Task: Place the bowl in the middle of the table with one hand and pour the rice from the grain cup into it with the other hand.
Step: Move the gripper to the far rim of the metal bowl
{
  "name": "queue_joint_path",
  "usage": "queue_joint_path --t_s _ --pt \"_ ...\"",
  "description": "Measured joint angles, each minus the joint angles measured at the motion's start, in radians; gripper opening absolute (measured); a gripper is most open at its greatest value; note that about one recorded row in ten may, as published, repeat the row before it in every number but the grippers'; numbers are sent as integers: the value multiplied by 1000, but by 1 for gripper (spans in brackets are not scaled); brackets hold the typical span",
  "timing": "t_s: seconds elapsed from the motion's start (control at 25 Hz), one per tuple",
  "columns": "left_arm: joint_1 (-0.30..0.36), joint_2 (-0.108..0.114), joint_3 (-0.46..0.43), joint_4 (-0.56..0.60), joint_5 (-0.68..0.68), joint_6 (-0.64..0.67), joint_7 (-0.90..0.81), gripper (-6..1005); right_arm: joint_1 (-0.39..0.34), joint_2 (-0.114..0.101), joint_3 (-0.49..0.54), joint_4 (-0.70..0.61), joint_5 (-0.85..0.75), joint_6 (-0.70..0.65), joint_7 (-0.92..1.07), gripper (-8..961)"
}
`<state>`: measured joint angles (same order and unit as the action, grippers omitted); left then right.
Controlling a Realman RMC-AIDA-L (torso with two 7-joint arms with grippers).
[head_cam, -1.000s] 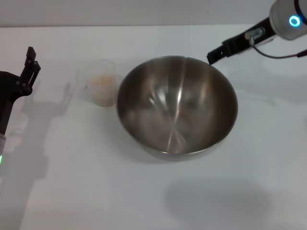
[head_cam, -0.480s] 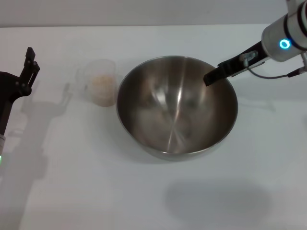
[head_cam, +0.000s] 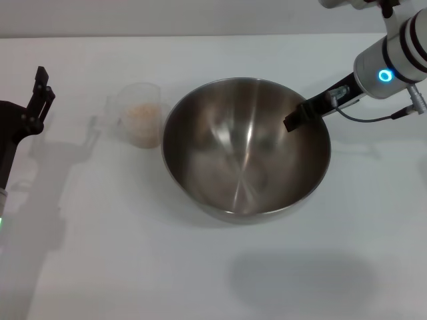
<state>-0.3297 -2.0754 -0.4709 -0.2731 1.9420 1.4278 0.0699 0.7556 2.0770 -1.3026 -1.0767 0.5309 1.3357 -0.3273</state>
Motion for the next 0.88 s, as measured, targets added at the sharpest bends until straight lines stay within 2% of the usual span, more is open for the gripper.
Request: queue_joint_path --t_s 0.52,0.72,0.88 --pt "7 0 0 -7 0 5 -1 764 1 0 1 5 0 -3 -27 164" --pt "8 0 0 -8 0 7 -1 763 -12 0 5 -27 0 -3 -37 19" --pt "8 0 0 -8 0 8 -1 761 -26 0 3 -78 8 1 -42 20"
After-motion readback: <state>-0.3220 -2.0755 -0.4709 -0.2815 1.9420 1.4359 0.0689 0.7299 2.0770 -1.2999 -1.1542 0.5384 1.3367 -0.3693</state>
